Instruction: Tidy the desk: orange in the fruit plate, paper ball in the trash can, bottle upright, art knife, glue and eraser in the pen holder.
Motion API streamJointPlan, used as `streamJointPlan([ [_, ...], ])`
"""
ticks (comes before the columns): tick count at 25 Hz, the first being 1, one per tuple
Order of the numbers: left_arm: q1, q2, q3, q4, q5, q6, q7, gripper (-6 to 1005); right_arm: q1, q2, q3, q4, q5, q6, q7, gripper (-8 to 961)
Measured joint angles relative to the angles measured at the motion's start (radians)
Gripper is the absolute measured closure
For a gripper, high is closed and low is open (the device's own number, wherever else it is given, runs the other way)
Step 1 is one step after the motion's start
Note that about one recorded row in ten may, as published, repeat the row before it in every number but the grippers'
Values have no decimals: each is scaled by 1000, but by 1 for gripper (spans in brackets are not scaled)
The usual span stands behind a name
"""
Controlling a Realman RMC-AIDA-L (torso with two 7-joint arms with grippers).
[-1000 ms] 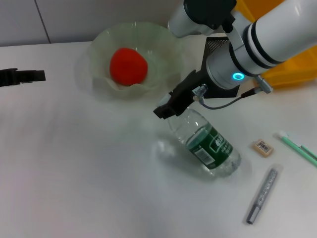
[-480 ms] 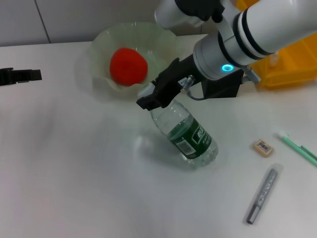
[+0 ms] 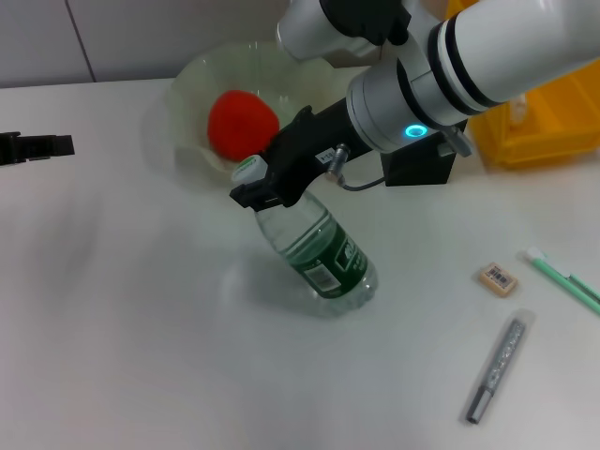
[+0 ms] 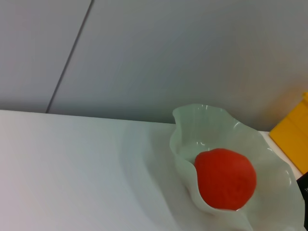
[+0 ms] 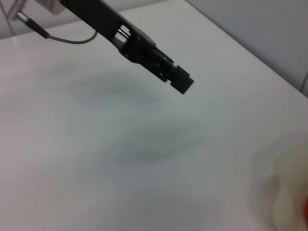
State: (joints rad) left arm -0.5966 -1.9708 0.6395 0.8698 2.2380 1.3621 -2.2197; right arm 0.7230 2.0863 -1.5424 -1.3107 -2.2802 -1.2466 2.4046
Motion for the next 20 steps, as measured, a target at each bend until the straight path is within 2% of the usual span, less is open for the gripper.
streamJointPlan([
  [20, 9, 2, -11, 0, 0, -5, 2, 546, -75, -1, 3, 10, 216, 77, -267, 514],
])
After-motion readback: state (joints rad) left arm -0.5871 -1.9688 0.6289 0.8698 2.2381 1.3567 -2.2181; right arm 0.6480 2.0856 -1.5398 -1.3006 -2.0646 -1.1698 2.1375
